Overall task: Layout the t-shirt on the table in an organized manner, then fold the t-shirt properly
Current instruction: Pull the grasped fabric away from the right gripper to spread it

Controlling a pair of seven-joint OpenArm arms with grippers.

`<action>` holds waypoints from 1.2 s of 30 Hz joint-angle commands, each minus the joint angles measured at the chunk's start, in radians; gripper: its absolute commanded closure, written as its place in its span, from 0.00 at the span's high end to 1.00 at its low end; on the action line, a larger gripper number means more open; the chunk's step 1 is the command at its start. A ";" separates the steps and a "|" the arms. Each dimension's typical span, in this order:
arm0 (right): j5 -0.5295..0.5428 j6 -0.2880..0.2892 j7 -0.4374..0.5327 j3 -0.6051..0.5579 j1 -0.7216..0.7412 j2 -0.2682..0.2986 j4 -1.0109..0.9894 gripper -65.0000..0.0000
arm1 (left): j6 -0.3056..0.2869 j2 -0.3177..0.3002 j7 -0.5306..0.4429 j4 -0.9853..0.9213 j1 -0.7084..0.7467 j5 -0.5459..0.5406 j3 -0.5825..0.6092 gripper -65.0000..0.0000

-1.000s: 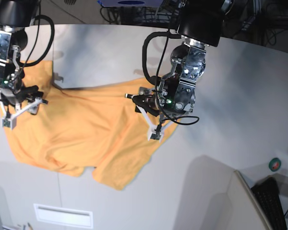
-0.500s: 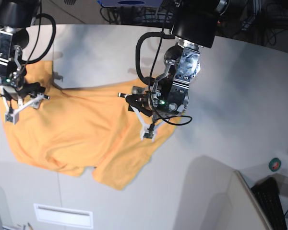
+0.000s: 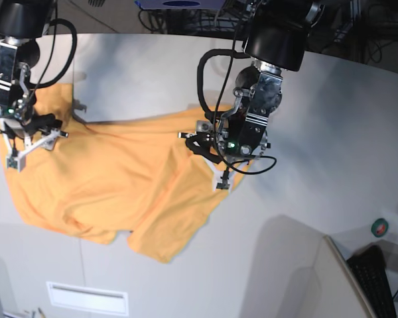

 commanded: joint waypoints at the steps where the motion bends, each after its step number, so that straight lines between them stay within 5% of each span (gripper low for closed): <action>1: 0.003 0.005 0.021 0.006 0.013 0.014 0.012 0.54 | 0.000 0.012 -0.009 0.015 -0.019 -0.002 0.004 0.43; 8: 0.003 0.005 0.021 0.006 0.015 0.014 0.012 0.54 | 0.000 0.014 -0.008 0.015 -0.019 -0.002 0.004 0.42; 15: 0.003 0.005 0.021 0.006 0.015 0.014 0.012 0.54 | 0.000 0.014 -0.008 0.016 -0.019 -0.002 0.004 0.00; 26: 0.003 0.005 0.022 0.007 0.009 0.014 0.011 0.54 | 0.000 -0.048 0.130 0.388 0.087 -0.004 -0.028 0.00; 32: 0.003 0.005 0.022 0.007 -0.008 0.016 0.011 0.54 | -0.006 -0.074 0.126 0.504 0.249 -0.013 -0.274 0.00; 36: 0.003 0.005 0.022 0.007 -0.011 0.016 0.011 0.54 | -0.070 -0.069 0.115 0.504 0.301 -0.015 -0.423 0.00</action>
